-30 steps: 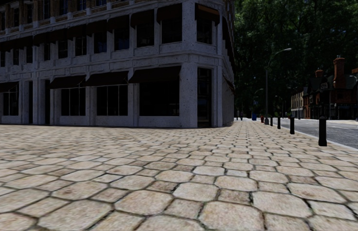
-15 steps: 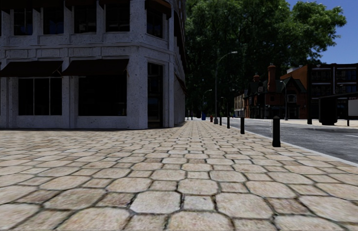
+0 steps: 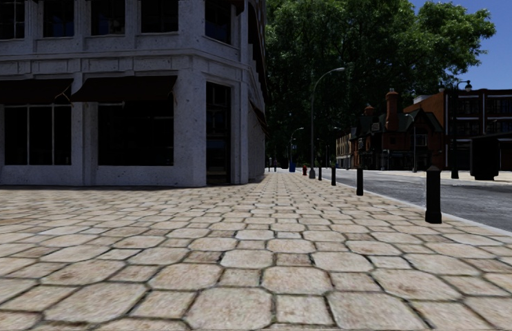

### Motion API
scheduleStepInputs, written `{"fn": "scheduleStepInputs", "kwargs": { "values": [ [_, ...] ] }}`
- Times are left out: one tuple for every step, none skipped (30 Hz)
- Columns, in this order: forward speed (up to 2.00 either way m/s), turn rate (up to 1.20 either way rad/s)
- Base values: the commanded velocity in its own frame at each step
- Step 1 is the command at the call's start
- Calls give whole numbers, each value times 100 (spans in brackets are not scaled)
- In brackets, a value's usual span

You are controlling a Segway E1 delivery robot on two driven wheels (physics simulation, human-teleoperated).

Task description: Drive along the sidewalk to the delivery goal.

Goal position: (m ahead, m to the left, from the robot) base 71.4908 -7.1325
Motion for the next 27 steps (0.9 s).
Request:
{"fn": "scheduleStepInputs", "kwargs": {
  "values": [
    [200,-16],
    [200,-29],
    [200,-29],
    [200,-38],
    [200,-40],
    [200,-41],
    [200,-41],
    [200,-41],
    [200,-41],
    [200,-41],
    [200,-41],
    [200,-41],
    [200,-38],
    [200,0],
    [200,0],
    [200,0],
    [200,0],
    [200,0],
    [200,0],
    [200,0],
    [200,0],
    [200,0],
    [200,0],
    [200,0],
    [200,0],
    [200,0],
    [200,0]
  ]
}}
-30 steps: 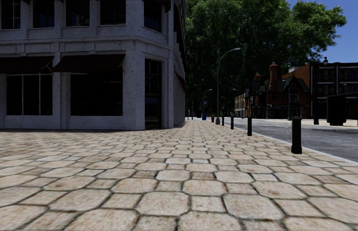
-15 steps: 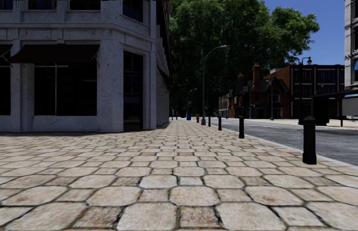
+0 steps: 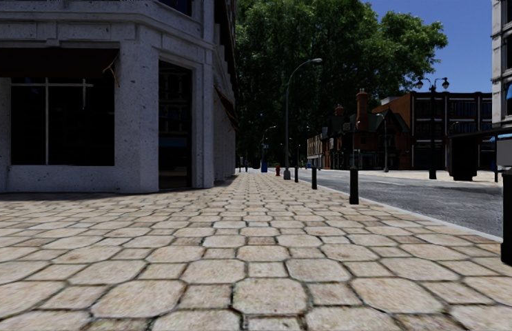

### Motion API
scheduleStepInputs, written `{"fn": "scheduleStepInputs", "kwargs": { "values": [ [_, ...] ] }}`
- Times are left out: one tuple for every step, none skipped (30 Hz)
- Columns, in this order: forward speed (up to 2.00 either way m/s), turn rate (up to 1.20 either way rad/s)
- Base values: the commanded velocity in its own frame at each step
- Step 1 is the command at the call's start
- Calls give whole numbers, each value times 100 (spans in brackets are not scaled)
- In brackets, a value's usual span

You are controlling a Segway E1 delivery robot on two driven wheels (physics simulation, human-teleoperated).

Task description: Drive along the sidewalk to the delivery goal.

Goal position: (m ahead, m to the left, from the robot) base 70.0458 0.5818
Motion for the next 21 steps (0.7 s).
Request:
{"fn": "scheduleStepInputs", "kwargs": {
  "values": [
    [200,0],
    [200,0],
    [200,0],
    [200,0],
    [200,0],
    [200,0],
    [200,0],
    [200,0],
    [200,0],
    [200,0],
    [200,0],
    [200,0],
    [200,0],
    [200,0],
    [200,0],
    [200,0],
    [200,0],
    [200,0],
    [200,0],
    [200,0],
    [200,0]
  ]
}}
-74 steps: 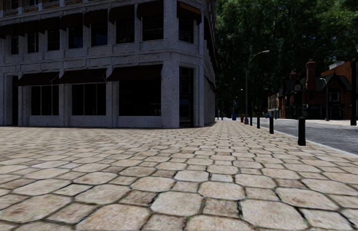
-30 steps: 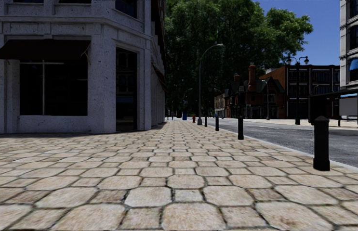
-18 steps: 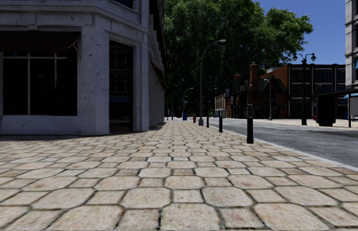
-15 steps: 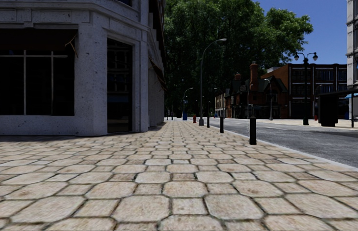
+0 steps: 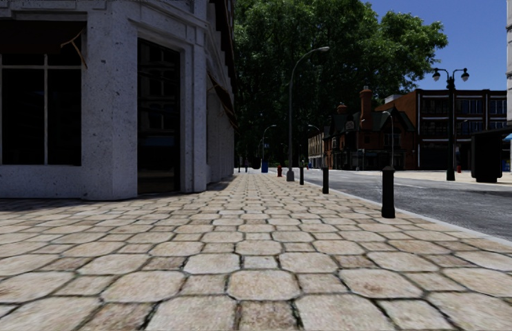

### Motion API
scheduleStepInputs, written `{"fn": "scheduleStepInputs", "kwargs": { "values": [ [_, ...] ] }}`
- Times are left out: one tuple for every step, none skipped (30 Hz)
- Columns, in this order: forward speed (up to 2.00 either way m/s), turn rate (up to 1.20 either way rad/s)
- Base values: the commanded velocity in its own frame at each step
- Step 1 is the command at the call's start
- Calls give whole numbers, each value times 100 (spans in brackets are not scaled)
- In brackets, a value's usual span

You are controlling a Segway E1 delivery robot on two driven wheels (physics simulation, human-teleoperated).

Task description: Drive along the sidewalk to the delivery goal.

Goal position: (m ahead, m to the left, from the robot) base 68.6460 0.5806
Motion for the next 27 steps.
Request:
{"fn": "scheduleStepInputs", "kwargs": {
  "values": [
    [200,0],
    [200,0],
    [200,0],
    [200,0],
    [200,0],
    [200,0],
    [200,0],
    [200,0],
    [200,0],
    [200,0],
    [200,0],
    [200,0],
    [200,0],
    [200,0],
    [200,0],
    [200,0],
    [200,0],
    [200,0],
    [200,0],
    [200,0],
    [200,0],
    [200,0],
    [200,0],
    [200,0],
    [200,0],
    [200,0],
    [200,0]
  ]
}}
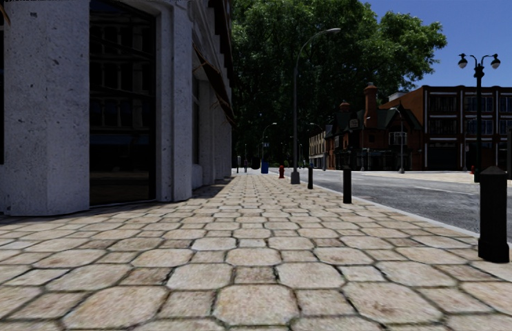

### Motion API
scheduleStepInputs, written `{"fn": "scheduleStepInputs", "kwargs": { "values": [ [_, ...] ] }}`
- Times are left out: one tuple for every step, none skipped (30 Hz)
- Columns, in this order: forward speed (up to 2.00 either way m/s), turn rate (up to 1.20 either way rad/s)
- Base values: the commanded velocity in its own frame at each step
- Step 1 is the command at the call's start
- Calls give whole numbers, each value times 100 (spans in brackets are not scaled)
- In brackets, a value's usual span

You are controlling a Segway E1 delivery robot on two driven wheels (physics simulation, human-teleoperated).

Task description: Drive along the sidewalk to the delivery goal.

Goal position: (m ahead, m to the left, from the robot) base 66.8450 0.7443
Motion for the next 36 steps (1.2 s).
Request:
{"fn": "scheduleStepInputs", "kwargs": {
  "values": [
    [200,0],
    [200,0],
    [200,0],
    [200,0],
    [200,0],
    [200,0],
    [200,0],
    [200,0],
    [200,0],
    [200,0],
    [200,0],
    [200,0],
    [200,0],
    [200,0],
    [200,0],
    [200,0],
    [200,0],
    [200,0],
    [200,0],
    [200,0],
    [200,0],
    [200,0],
    [200,0],
    [200,0],
    [200,0],
    [200,0],
    [200,0],
    [200,0],
    [200,0],
    [200,0],
    [200,0],
    [200,0],
    [200,0],
    [200,0],
    [200,0],
    [200,0]
  ]
}}
